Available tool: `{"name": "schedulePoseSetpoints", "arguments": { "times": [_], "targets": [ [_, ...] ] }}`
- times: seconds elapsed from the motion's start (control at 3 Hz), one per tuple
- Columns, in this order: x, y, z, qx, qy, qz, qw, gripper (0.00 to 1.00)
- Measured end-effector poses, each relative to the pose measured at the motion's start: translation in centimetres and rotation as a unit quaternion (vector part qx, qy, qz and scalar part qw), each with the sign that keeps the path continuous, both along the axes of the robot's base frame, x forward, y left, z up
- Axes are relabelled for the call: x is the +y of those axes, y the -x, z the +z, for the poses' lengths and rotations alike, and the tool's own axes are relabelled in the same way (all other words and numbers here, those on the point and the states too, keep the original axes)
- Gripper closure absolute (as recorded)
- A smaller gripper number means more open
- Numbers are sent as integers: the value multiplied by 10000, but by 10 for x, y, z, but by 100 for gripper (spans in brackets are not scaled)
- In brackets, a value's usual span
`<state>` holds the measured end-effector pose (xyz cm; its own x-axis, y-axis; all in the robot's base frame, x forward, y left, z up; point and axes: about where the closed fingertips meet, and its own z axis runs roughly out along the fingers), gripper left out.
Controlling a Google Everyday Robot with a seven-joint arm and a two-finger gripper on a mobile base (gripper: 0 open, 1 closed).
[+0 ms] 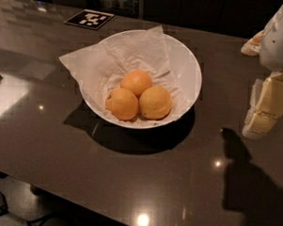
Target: Pick orange from white bowl
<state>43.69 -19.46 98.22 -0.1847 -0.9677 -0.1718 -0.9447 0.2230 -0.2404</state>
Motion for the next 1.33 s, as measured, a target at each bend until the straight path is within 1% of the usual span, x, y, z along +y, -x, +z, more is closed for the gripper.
{"name": "schedulePoseSetpoints", "arguments": {
  "times": [0.33,0.67,1.0,1.33],
  "targets": [
    [18,-1,-5,162,71,341,9993,0],
    [18,-1,-5,164,73,350,9992,0],
    [31,-5,-4,90,-67,430,9990,0],
    [61,-14,-10,262,-62,581,9979,0]
  ]
}}
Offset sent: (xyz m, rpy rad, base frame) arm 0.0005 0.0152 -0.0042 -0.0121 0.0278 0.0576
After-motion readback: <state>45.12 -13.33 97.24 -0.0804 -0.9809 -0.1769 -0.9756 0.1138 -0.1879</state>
